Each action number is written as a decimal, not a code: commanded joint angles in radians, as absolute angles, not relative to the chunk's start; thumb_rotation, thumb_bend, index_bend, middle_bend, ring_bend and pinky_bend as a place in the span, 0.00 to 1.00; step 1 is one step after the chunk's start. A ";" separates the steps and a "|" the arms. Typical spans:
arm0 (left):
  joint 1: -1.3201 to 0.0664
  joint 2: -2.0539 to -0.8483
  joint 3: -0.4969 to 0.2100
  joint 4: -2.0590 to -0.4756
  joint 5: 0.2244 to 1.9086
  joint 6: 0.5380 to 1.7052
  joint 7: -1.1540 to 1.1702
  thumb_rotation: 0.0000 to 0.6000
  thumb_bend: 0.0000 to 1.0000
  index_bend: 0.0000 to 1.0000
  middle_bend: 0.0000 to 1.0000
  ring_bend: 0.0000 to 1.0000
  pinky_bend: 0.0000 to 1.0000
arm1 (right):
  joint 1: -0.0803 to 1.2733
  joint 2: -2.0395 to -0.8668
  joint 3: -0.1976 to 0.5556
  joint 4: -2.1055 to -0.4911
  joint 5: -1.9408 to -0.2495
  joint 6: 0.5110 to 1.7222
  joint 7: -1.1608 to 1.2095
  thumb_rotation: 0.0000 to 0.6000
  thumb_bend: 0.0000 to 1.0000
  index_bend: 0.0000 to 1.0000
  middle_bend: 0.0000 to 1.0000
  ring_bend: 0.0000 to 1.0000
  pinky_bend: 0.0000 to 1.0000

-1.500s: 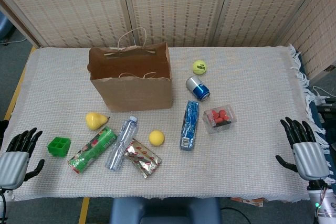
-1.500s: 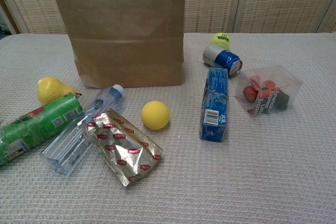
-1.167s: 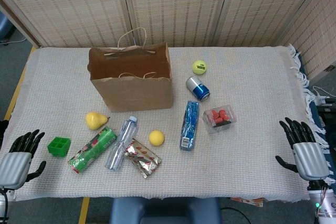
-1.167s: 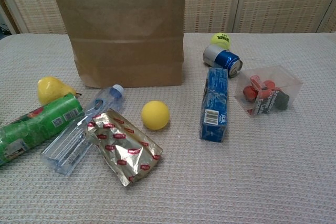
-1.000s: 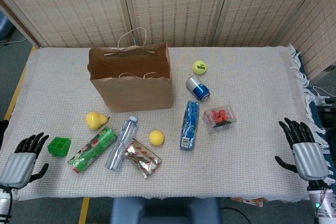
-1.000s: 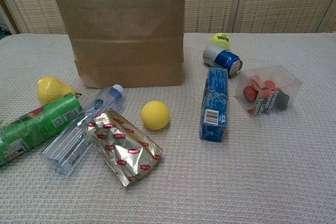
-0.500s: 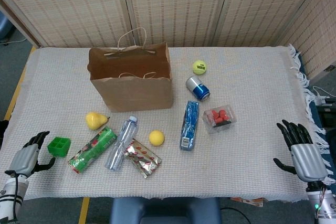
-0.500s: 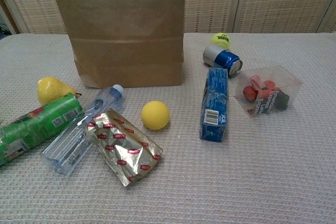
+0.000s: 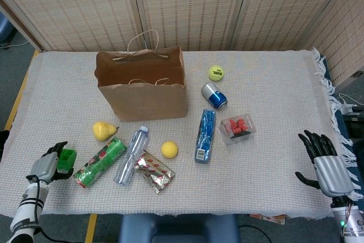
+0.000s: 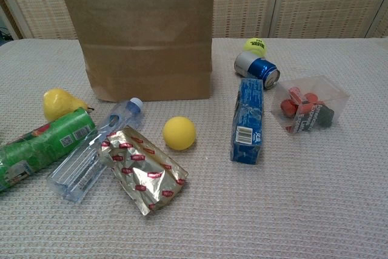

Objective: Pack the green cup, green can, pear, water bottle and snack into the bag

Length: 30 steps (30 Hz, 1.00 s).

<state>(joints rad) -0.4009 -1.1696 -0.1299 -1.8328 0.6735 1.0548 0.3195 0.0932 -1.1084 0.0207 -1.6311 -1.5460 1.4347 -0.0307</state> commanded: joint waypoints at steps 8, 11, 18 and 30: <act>-0.458 -1.258 -0.134 -1.755 0.587 1.070 0.371 1.00 0.35 0.00 0.00 0.00 0.10 | 0.098 -1.107 0.020 -1.635 -1.539 1.422 -0.031 1.00 0.07 0.00 0.00 0.00 0.00; -0.470 -1.270 -0.136 -1.739 0.567 1.066 0.381 1.00 0.35 0.00 0.00 0.00 0.09 | 0.098 -1.107 0.020 -1.636 -1.537 1.421 -0.033 1.00 0.07 0.00 0.00 0.00 0.00; -0.488 -1.293 -0.130 -1.704 0.535 1.069 0.406 1.00 0.35 0.00 0.00 0.00 0.09 | 0.099 -1.106 0.021 -1.638 -1.531 1.416 -0.031 1.00 0.07 0.00 0.00 0.00 0.00; -0.517 -1.307 -0.117 -1.652 0.448 1.080 0.487 1.00 0.34 0.00 0.00 0.00 0.06 | 0.102 -1.102 0.017 -1.643 -1.526 1.403 -0.022 1.00 0.07 0.00 0.00 0.00 0.00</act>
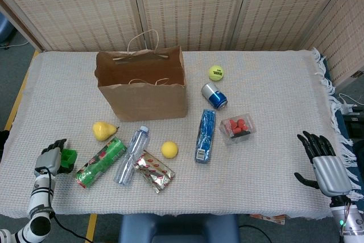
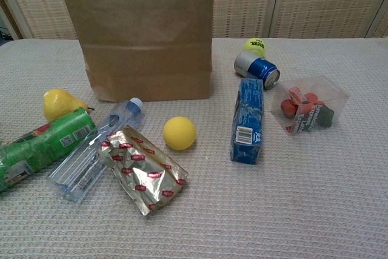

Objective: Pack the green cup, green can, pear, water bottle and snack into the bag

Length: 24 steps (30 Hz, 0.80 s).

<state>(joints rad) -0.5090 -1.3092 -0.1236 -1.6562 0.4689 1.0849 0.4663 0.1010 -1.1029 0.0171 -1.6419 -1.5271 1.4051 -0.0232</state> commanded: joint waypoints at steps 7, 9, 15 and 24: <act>-0.518 -1.318 -0.114 -1.638 0.419 1.058 0.482 1.00 0.34 0.04 0.00 0.00 0.17 | 0.104 -1.097 0.014 -1.650 -1.523 1.395 -0.015 1.00 0.07 0.00 0.00 0.00 0.00; -0.517 -1.323 -0.116 -1.635 0.426 1.057 0.472 1.00 0.35 0.09 0.01 0.04 0.24 | 0.104 -1.096 0.014 -1.651 -1.523 1.394 -0.012 1.00 0.07 0.00 0.00 0.00 0.00; -0.512 -1.360 -0.116 -1.601 0.441 1.083 0.463 1.00 0.53 0.47 0.39 0.43 0.62 | 0.104 -1.092 0.011 -1.656 -1.524 1.391 0.000 1.00 0.07 0.00 0.00 0.00 0.00; -0.482 -1.370 -0.167 -1.600 0.491 1.140 0.380 1.00 0.67 0.66 0.63 0.64 0.80 | 0.104 -1.090 0.010 -1.655 -1.527 1.391 0.010 1.00 0.07 0.00 0.00 0.00 0.00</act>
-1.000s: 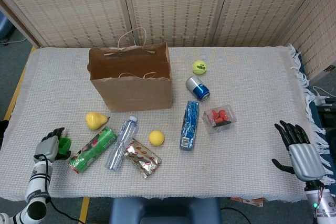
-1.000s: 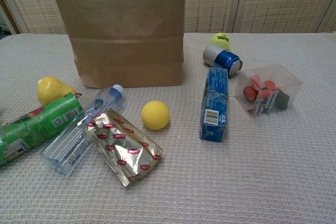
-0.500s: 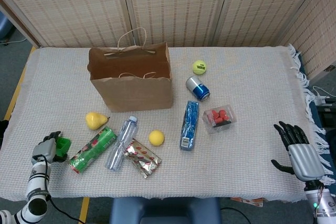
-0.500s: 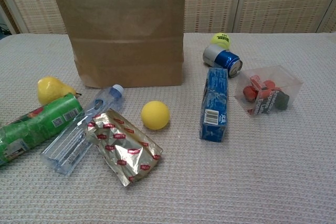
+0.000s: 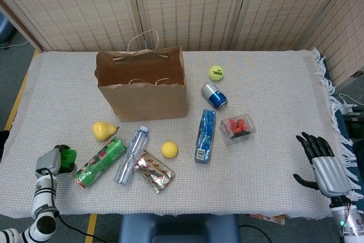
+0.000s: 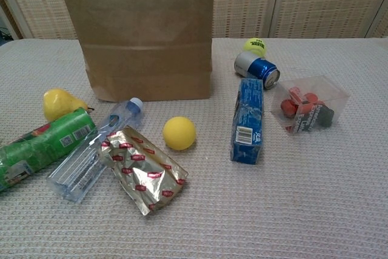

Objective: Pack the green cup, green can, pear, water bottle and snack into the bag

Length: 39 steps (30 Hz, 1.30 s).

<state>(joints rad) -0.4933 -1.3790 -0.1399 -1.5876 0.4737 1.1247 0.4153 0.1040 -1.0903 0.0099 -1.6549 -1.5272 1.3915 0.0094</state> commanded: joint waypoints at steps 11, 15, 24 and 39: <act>-0.440 -1.218 -0.508 -1.823 0.506 1.224 0.032 1.00 0.67 0.66 0.63 0.64 0.78 | 0.106 -1.089 0.013 -1.655 -1.524 1.391 0.023 1.00 0.07 0.00 0.00 0.00 0.00; -0.433 -1.173 -0.586 -1.891 0.463 1.189 -0.041 1.00 0.67 0.66 0.63 0.63 0.77 | 0.106 -1.088 0.012 -1.657 -1.526 1.391 0.025 1.00 0.07 0.00 0.00 0.00 0.00; -0.631 -1.103 -0.842 -2.027 0.358 1.095 -0.126 1.00 0.66 0.66 0.61 0.61 0.75 | 0.115 -1.081 0.006 -1.667 -1.534 1.373 0.064 1.00 0.07 0.00 0.00 0.00 0.00; -1.072 -1.335 -0.666 -1.738 0.337 1.089 0.160 1.00 0.66 0.66 0.61 0.59 0.72 | 0.129 -1.058 0.005 -1.693 -1.505 1.327 0.123 1.00 0.07 0.00 0.00 0.00 0.00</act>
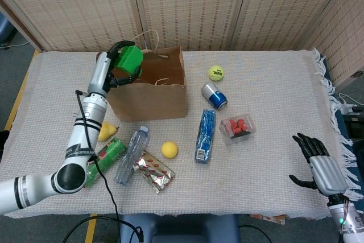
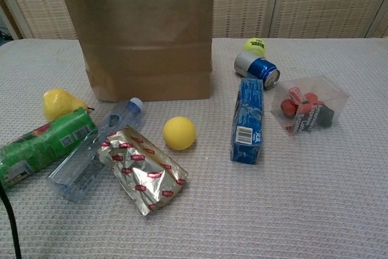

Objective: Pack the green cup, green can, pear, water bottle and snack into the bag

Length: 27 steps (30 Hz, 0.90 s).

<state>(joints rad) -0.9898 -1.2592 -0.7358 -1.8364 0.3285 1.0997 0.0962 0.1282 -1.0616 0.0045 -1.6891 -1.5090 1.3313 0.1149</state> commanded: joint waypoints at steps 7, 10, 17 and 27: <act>-1.196 -1.471 -0.584 -1.464 0.417 1.039 0.240 1.00 0.66 0.66 0.60 0.57 0.71 | 0.135 -1.049 0.002 -1.701 -1.499 1.310 0.134 1.00 0.07 0.00 0.00 0.00 0.00; -1.236 -1.509 -0.567 -1.367 0.460 1.028 0.267 1.00 0.66 0.65 0.59 0.55 0.68 | 0.137 -1.046 0.004 -1.703 -1.491 1.305 0.135 1.00 0.07 0.00 0.00 0.00 0.00; -1.239 -1.498 -0.515 -1.353 0.465 0.991 0.346 1.00 0.41 0.14 0.03 0.02 0.17 | 0.139 -1.042 0.006 -1.707 -1.481 1.298 0.137 1.00 0.07 0.00 0.00 0.00 0.00; -1.187 -1.431 -0.553 -1.456 0.429 1.014 0.317 1.00 0.38 0.06 0.00 0.00 0.12 | 0.137 -1.044 0.004 -1.705 -1.487 1.304 0.126 1.00 0.07 0.00 0.00 0.00 0.00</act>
<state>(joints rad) -1.1984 -1.4454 -0.5429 -1.4362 0.4375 1.0076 0.3257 0.1373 -1.0443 0.0041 -1.7049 -1.4866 1.3040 0.1261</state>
